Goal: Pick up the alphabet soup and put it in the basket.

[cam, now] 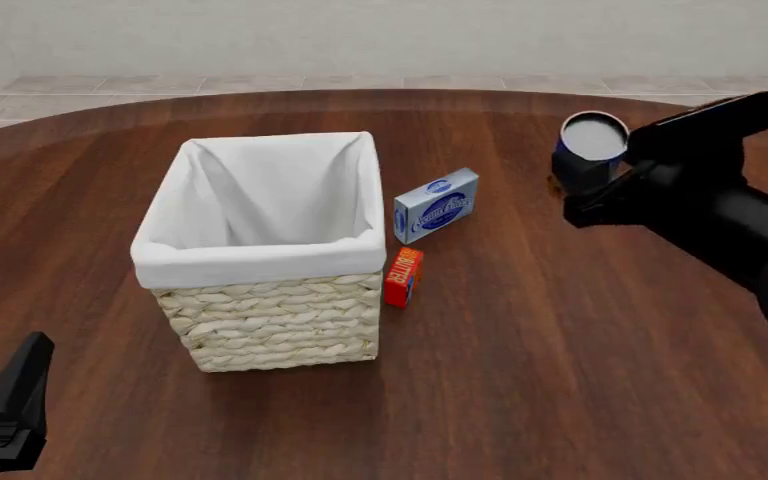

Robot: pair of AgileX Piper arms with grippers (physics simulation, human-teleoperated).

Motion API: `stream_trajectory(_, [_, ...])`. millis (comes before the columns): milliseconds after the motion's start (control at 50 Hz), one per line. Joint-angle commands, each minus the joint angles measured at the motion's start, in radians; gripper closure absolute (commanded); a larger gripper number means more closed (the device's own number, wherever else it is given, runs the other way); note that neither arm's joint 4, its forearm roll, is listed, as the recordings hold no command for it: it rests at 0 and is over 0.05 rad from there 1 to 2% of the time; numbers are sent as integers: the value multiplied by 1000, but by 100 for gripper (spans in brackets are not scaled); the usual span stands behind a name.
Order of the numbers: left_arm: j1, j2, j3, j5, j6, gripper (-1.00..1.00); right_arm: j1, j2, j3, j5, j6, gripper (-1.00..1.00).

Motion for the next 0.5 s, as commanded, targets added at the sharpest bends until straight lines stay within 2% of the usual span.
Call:
stream_trajectory(20, [0, 0, 0, 0, 0, -100, 36, -6, -75, 42, 2, 100])
stream_trajectory(500, [0, 0, 0, 0, 0, -100, 99, 56, -214, 74, -13, 100])
